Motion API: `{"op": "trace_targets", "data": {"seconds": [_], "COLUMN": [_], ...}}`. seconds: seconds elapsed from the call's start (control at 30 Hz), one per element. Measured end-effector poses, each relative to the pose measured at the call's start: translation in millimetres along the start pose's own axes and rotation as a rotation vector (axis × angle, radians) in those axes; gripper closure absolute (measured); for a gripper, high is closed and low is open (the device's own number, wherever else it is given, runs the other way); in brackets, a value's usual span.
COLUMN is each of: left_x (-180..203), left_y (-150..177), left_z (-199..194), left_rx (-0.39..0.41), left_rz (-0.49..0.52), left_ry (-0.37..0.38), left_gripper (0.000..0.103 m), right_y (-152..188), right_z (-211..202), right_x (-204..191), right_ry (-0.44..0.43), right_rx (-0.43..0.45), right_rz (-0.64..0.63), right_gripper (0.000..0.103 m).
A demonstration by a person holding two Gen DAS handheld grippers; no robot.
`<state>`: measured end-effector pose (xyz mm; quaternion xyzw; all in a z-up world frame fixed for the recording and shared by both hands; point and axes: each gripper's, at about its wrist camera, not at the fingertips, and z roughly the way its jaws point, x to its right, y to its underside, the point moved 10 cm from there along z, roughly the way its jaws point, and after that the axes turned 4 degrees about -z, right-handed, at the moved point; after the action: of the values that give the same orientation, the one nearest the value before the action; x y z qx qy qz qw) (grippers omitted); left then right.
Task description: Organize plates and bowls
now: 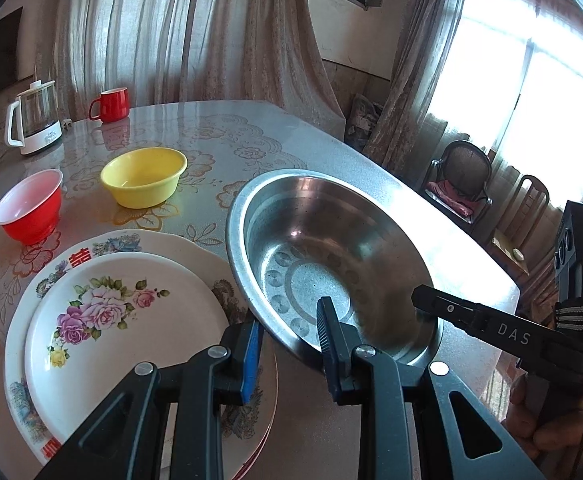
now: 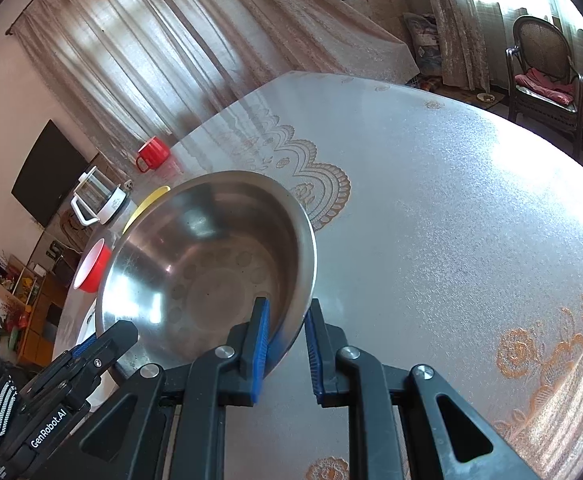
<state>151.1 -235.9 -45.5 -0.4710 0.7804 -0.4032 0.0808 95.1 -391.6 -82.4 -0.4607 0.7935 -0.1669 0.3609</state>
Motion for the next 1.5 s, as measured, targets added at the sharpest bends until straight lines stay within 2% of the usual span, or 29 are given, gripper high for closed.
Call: {"op": "trace_targets", "data": {"seconds": [0.23,0.53,0.93,1.07,1.2,1.5], "left_x": [-2.1,-21.8,-84.6,-104.1,-112.7,-127.8], "left_y": [-3.4,-6.1,-13.3,-7.1,2.6,22.1], "left_z": [-17.3,-44.4,-93.7,-100.4,-104.0,-101.8], "left_rx": [0.05,0.097,0.153,0.135,0.127,0.079], "left_rz": [0.001,-0.057,-0.172,-0.227,-0.241,-0.292], "left_ry": [0.002,0.001,-0.037,-0.045,-0.063,-0.084], "left_gripper": [0.076,0.076,0.076,0.076,0.076,0.076], "right_y": [-2.2,-6.5,-11.7,-8.3,-1.4,18.6], "right_z": [-11.2,-20.0,-15.8,-11.3,-4.7,12.9], "right_x": [-6.4,-32.4,-110.9,-135.6,-150.7,-162.6], "right_ry": [-0.013,-0.045,-0.143,-0.171,-0.177,-0.178], "right_rx": [0.031,0.05,0.045,0.027,0.003,-0.069], "right_rz": [-0.034,-0.082,-0.216,-0.259,-0.289,-0.316], "right_gripper": [0.086,0.086,0.086,0.085,0.085,0.085]}}
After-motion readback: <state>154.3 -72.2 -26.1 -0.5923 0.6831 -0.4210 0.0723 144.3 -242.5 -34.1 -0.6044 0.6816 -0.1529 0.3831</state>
